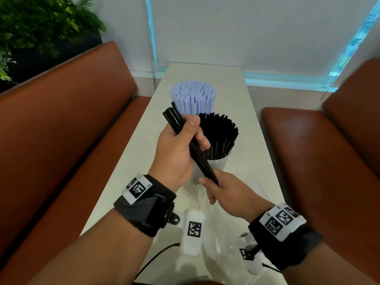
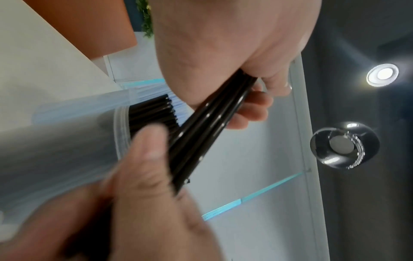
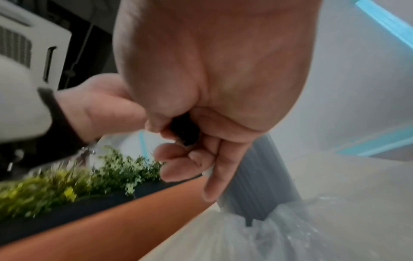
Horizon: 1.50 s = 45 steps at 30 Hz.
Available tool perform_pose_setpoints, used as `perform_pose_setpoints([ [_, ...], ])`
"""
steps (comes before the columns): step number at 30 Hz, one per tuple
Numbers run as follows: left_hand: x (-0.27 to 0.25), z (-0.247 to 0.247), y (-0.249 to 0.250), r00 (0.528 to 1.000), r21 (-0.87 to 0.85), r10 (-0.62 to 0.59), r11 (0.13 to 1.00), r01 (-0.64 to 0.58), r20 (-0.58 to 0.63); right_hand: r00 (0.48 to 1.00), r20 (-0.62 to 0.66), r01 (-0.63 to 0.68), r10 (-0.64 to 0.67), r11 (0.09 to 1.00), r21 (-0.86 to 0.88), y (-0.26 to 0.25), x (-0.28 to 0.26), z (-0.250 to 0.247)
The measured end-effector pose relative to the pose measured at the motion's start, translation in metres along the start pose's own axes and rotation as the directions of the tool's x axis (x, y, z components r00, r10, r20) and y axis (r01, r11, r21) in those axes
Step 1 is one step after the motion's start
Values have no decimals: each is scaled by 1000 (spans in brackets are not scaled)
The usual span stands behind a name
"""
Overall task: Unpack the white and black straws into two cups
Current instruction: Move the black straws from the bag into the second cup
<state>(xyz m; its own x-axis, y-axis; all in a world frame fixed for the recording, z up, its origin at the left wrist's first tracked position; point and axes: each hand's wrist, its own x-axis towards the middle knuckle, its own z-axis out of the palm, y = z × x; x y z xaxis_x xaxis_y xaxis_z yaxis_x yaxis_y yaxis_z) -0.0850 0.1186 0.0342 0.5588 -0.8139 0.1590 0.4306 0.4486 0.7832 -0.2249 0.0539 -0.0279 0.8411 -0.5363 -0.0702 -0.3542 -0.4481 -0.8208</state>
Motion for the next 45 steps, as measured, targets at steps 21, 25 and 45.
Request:
perform_pose_setpoints([
  [21, 95, 11, 10, 957, 169, 94, 984, -48, -274, 971, -228, -50, -66, 882, -469, 40, 39, -33],
  [25, 97, 11, 4, 933, 303, 246, 939, -162, -264, 971, -229, -50, -61, 893, -448, 43, 40, -34],
  [45, 70, -16, 4, 969, 887, 128, 392, -244, 210, 975, -223, -91, -11, 891, -444, 38, 38, -34],
])
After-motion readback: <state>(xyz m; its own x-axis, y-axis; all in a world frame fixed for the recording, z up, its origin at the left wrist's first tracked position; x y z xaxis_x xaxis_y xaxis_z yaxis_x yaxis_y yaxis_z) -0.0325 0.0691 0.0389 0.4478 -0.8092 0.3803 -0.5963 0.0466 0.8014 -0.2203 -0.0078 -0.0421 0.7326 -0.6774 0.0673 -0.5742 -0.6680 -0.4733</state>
